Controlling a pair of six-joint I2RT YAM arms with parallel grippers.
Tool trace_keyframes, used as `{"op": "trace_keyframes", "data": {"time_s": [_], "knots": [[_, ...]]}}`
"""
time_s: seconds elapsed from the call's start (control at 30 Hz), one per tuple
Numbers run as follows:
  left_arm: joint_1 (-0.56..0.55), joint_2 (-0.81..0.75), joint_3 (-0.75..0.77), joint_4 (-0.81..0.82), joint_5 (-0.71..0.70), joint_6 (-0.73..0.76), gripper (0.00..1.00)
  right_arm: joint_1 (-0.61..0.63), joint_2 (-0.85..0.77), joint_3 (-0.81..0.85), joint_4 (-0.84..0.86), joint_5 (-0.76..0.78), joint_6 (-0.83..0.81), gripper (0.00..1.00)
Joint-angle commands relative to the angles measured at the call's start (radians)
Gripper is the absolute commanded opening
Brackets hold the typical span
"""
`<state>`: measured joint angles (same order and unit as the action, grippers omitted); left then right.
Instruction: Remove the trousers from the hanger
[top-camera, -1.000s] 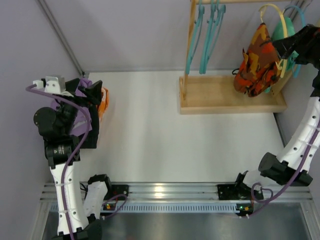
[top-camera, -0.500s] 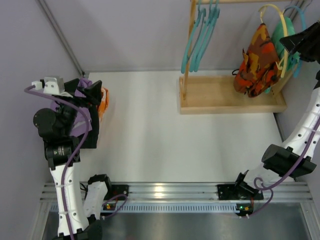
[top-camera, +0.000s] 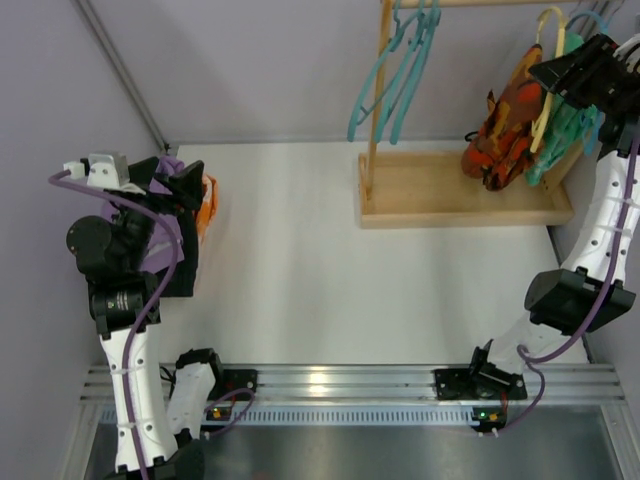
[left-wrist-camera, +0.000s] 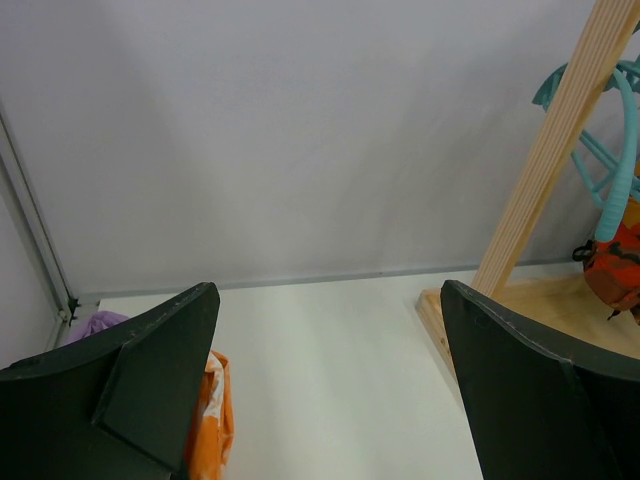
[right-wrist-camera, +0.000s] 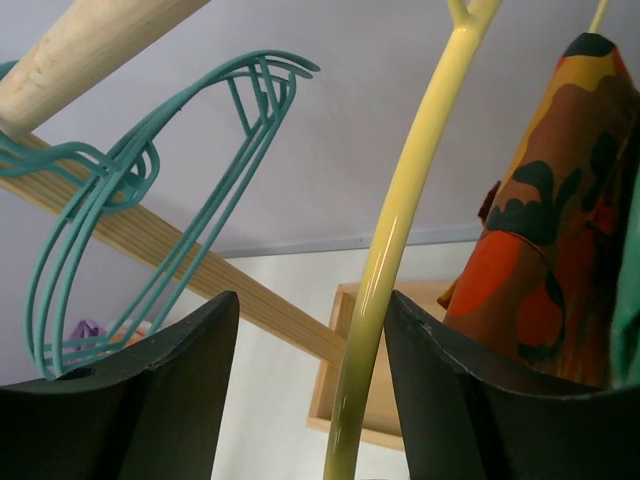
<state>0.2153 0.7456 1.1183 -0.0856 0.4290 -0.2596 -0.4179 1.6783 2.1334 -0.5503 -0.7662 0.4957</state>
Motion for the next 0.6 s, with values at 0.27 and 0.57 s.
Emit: {"op": "trace_keyframes", "data": {"time_s": [0.27, 0.57], "knots": [[0.001, 0.034, 0.031, 0.027, -0.001, -0.017, 0.99, 0.033, 0.049, -0.035, 0.297, -0.018, 0.302, 0.43], [0.001, 0.037, 0.032, 0.027, -0.001, -0.018, 0.99, 0.041, 0.070, -0.056, 0.417, -0.053, 0.431, 0.06]]}}
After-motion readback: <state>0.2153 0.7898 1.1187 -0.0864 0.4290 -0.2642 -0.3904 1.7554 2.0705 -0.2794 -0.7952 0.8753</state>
